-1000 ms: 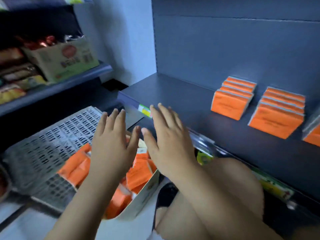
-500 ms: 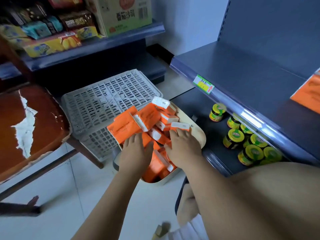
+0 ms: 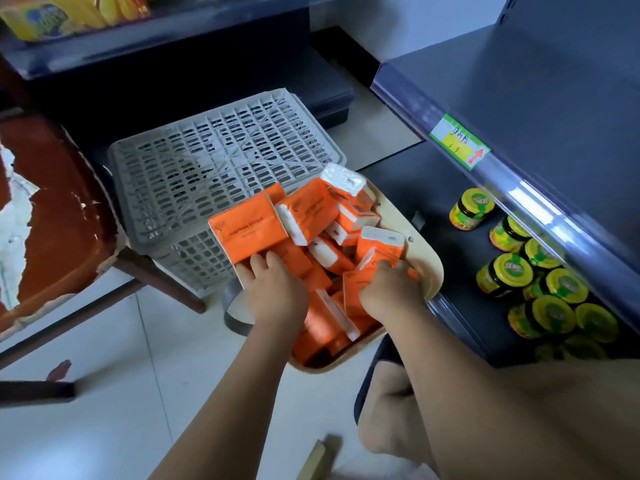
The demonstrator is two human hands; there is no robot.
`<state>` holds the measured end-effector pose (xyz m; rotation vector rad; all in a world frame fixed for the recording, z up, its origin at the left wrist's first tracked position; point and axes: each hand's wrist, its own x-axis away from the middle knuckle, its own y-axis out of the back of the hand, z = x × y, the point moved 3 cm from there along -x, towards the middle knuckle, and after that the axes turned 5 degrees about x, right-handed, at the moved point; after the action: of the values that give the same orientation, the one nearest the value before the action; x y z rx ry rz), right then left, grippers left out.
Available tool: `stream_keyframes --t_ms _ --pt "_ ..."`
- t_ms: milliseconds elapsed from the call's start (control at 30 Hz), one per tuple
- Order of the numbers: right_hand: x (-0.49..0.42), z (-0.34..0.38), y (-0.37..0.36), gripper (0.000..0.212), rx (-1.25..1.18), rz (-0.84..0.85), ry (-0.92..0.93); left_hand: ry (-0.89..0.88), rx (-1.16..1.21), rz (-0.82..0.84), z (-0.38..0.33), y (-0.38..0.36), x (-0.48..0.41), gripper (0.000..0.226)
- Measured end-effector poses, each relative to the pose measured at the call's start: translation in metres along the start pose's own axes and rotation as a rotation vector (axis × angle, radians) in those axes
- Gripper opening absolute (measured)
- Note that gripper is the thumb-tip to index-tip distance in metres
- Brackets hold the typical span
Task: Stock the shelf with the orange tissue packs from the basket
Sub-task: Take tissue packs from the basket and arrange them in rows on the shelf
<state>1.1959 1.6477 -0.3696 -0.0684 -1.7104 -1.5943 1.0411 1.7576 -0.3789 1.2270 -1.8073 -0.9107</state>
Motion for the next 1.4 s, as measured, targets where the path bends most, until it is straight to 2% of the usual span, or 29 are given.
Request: stream_keyframes --t_ms 233,333,367,433,567,767,900,1067,1233,1400 --pt "-0.013 -0.007 -0.002 0.085 -0.265 -0.019 -0.106 0.056 -0.002 0.047 0.002 -0.007 -0.010 0.032" --pt "-0.015 -0.011 0.004 0.103 -0.365 0.004 -0.136 0.001 -0.124 0.048 0.003 -0.007 -0.011 0.037" --pt "-0.016 -0.013 0.008 0.103 -0.390 -0.013 -0.143 -0.022 -0.158 0.040 0.003 -0.005 -0.010 0.038" --pt "-0.019 -0.015 0.015 0.090 -0.453 -0.049 -0.164 -0.048 -0.107 0.055 0.003 -0.003 -0.006 0.035" --pt "-0.012 -0.017 0.033 0.047 -0.611 -0.008 -0.079 -0.074 0.261 0.161 -0.001 0.007 0.003 0.039" --pt "0.019 -0.026 0.091 0.036 -0.679 -0.117 0.122 -0.095 0.591 0.113 -0.015 0.054 0.021 0.039" --pt "0.050 -0.042 0.133 0.033 -0.731 -0.282 0.213 -0.163 0.843 0.106 -0.041 0.091 0.030 0.039" --pt "0.099 -0.091 0.186 0.052 -0.727 -0.538 0.352 -0.291 1.036 0.237 -0.106 0.120 0.044 0.039" --pt "0.163 -0.197 0.223 0.046 -0.836 -0.727 0.369 -0.504 1.165 0.448 -0.199 0.125 0.090 0.037" --pt "0.229 -0.321 0.214 0.044 -1.143 -0.988 0.239 -0.717 1.132 0.655 -0.299 0.106 0.163 0.035"
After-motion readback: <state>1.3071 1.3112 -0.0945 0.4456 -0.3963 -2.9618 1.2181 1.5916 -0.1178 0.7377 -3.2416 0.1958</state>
